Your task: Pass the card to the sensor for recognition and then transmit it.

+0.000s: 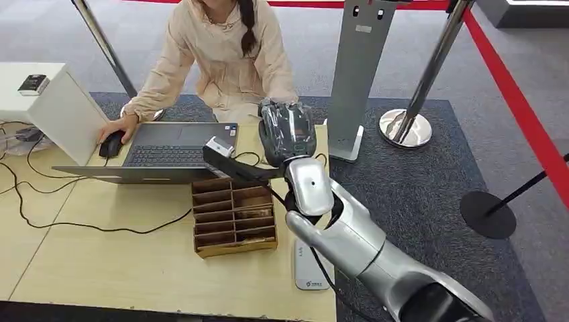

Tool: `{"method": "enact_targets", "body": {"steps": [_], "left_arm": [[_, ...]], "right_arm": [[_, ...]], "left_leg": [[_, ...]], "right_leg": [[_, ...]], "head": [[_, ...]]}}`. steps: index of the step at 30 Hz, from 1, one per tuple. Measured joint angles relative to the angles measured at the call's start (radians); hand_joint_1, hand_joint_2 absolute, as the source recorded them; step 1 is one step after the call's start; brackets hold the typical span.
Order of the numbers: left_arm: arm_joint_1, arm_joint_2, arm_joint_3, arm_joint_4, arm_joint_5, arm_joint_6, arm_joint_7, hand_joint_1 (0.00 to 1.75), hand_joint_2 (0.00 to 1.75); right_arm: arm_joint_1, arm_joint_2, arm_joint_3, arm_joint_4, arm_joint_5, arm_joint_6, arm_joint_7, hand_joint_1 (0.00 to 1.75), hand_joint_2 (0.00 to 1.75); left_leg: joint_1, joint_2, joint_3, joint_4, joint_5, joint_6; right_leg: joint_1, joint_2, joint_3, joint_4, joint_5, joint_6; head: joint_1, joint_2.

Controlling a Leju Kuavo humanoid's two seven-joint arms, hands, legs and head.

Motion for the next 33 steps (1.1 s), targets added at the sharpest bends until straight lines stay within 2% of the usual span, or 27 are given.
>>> {"method": "enact_targets", "body": {"steps": [21,33], "left_arm": [[0.000,-0.001,0.000,0.002,0.000,-0.003,0.000,0.00,1.75],[-0.001,-0.003,0.000,0.002,0.000,-0.005,0.000,0.00,1.75]], "right_arm": [[-0.019,0.003,0.000,-0.004,-0.018,0.002,-0.008,1.75,1.75],[-0.071,0.024,0.001,0.077,-0.057,-0.010,-0.020,1.75,1.75]], "left_leg": [[0.000,0.000,0.000,0.000,0.000,0.000],[0.000,-0.001,-0.001,0.000,0.000,0.000]], "right_leg": [[0.000,0.000,0.000,0.000,0.000,0.000],[0.000,0.000,-0.001,0.000,0.000,0.000]], "head": [[0.000,0.000],[0.000,0.000]]}}
